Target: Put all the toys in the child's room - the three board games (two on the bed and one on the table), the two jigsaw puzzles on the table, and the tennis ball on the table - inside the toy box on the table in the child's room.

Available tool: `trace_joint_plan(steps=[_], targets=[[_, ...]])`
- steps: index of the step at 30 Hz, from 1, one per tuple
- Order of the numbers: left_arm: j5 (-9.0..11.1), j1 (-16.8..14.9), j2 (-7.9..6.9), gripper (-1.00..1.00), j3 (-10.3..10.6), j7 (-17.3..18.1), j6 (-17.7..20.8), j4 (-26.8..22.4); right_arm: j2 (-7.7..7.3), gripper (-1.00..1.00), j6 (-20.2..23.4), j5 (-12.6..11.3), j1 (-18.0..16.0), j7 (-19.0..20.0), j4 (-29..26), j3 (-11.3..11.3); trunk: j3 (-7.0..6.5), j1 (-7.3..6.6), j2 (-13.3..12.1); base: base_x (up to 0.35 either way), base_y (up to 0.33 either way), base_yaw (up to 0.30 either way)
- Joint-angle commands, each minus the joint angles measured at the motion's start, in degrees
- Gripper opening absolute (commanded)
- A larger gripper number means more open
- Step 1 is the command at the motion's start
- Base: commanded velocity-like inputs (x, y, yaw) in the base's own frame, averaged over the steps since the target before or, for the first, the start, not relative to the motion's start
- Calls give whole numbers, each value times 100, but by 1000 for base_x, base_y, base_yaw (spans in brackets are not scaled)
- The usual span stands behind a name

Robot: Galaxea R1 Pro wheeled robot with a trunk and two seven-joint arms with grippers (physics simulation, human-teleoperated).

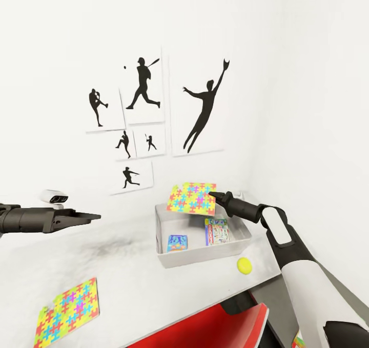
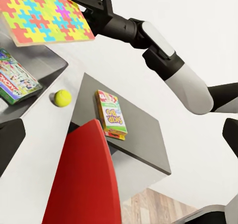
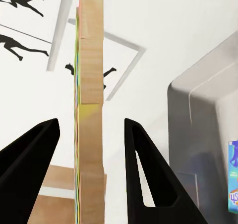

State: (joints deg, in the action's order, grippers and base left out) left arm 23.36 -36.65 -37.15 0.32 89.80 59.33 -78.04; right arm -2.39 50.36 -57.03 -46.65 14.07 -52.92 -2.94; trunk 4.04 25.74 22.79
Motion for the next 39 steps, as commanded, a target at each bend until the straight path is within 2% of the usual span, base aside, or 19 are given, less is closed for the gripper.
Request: trace_joint_plan(steps=[1, 27, 32, 35, 39], targets=[[1, -4, -3, 100, 3, 20, 61, -1, 2, -100, 27, 43, -5, 43, 1, -14, 13, 4, 13, 25, 0, 0], [2, -3, -3, 100, -58, 20, 61, -1, 0, -100, 33, 52, -10, -2, 2, -14, 13, 4, 13, 21, 0, 0], [2, -2, -3, 100, -58, 20, 61, -1, 2, -100, 36, 45, -28, -348, 35, -20, 13, 4, 13, 0, 0, 0], [2, -1, -3, 100, -58, 20, 61, -1, 5, -100, 54, 33, -112, -721, 85, -28, 13, 4, 13, 0, 0, 0], [2, 0, -3, 100, -58, 20, 61, -1, 2, -100, 107, 30, -328, -1075, 559, -31, 13, 4, 13, 0, 0, 0]])
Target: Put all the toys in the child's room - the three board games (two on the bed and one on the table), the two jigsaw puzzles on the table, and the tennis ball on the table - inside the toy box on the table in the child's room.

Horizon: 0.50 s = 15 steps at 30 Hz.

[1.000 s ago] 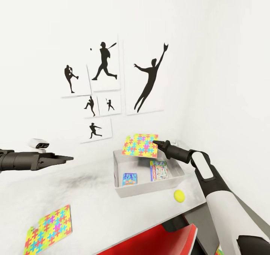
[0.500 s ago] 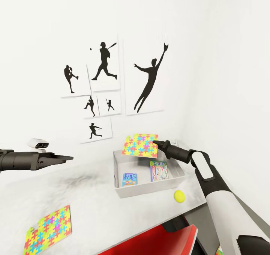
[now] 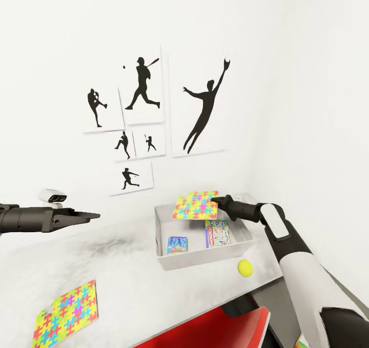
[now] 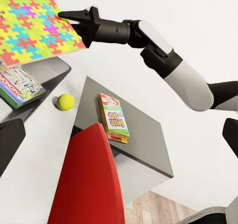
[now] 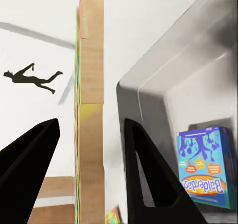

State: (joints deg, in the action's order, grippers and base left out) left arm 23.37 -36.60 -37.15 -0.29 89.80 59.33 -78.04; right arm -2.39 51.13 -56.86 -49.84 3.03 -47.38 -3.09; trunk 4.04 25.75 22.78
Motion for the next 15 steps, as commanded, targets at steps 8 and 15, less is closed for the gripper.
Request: trace_joint_plan(steps=[8, 15], targets=[[1, -8, -3, 100, 3, 20, 61, -1, 1, -100, 69, 38, -510, -57, 1042, 45, 14, 4, 14, 0, 0, 0], [1, -7, -3, 100, 3, 20, 61, -1, 10, -100, 77, 187, -566, -61, 1243, 203, 14, 4, 14, 0, 0, 0]])
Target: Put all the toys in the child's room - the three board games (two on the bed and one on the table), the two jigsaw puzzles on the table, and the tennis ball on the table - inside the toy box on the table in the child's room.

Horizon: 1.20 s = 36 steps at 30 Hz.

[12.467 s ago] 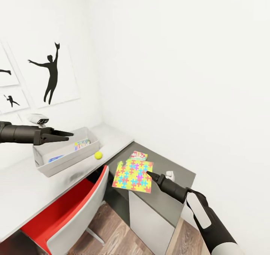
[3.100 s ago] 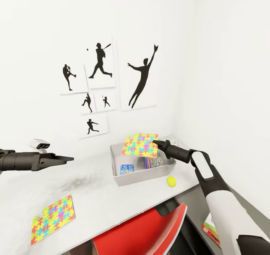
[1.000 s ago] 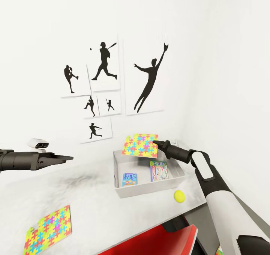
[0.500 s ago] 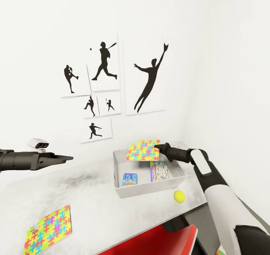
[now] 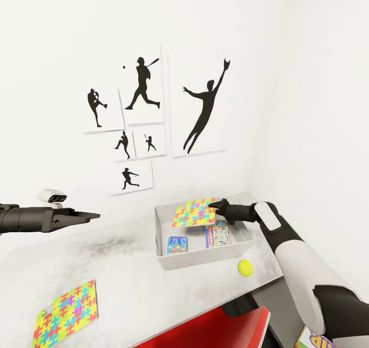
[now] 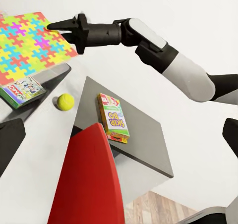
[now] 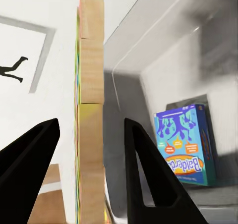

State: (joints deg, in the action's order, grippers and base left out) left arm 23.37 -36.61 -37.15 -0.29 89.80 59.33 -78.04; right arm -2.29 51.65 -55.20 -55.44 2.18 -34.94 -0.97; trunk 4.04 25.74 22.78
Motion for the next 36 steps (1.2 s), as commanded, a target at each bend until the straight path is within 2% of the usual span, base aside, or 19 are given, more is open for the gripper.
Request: trace_joint_plan(steps=[1, 6, 20, 27, 30, 36], targets=[[1, -5, -3, 100, 3, 20, 61, -1, 7, -100, 27, 87, -8, 33, 14, 75, 13, 4, 14, 0, 0, 0], [1, -6, -3, 100, 3, 20, 61, -1, 42, -100, 29, 223, -7, 74, 36, 377, 13, 4, 14, 0, 0, 0], [10, -8, -7, 100, -18, 20, 61, -1, 55, -100, 28, 253, 45, 209, -41, 479, 13, 4, 14, 0, 0, 0], [24, -7, -13, 100, -159, 20, 67, -1, 71, -100, -4, 256, 42, 212, -48, 710, 26, 4, 14, 0, 0, 43], [31, -9, -20, 100, -193, 20, 67, -1, 71, -100, -15, 256, 43, 217, -48, 737, 45, 4, 14, 0, 0, 126], [86, -4, -47, 100, -425, 20, 67, 7, 63, -100, -22, 255, 42, 221, -49, 762, 90, 4, 14, 0, 0, 147]])
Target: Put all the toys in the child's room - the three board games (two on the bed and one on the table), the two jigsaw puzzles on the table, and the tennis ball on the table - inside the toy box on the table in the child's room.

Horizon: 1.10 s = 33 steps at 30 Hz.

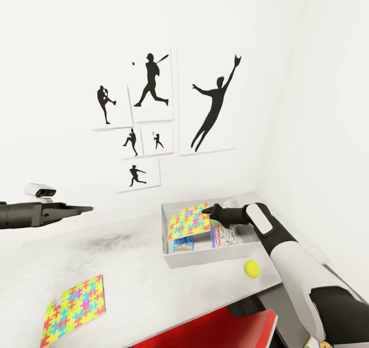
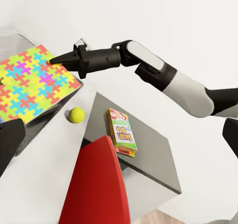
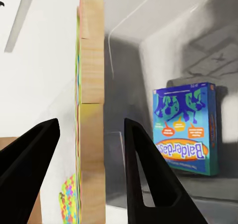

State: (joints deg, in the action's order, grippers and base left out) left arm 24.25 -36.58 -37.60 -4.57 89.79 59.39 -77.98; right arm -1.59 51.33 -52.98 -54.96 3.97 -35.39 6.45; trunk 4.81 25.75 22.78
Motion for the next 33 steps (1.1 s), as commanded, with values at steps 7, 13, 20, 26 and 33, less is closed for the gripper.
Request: trace_joint_plan(steps=[7, 13, 20, 26, 33], targets=[[145, 31, -118, 100, -74, 21, 61, 32, -48, -100, 1, 40, -6, 42, -3, 20, 69, 4, 13, 0, 0, 153], [225, 38, -124, 100, -78, 21, 61, 36, -72, -100, -7, 42, -6, 42, -3, 16, 101, 4, 13, 0, 0, 71], [237, 46, -125, 100, -79, 21, 61, 37, -78, -100, -9, 42, -6, 42, -3, 11, 105, 4, 13, 0, 0, -46], [231, 46, -125, 100, -79, 21, 61, 37, -71, -100, -15, 42, -6, 42, -3, 7, 105, 4, 13, 0, 0, -91], [229, 46, -125, 100, -79, 21, 61, 37, -65, -100, -17, 42, -6, 42, -3, -12, 113, 4, 13, 0, 0, -9]])
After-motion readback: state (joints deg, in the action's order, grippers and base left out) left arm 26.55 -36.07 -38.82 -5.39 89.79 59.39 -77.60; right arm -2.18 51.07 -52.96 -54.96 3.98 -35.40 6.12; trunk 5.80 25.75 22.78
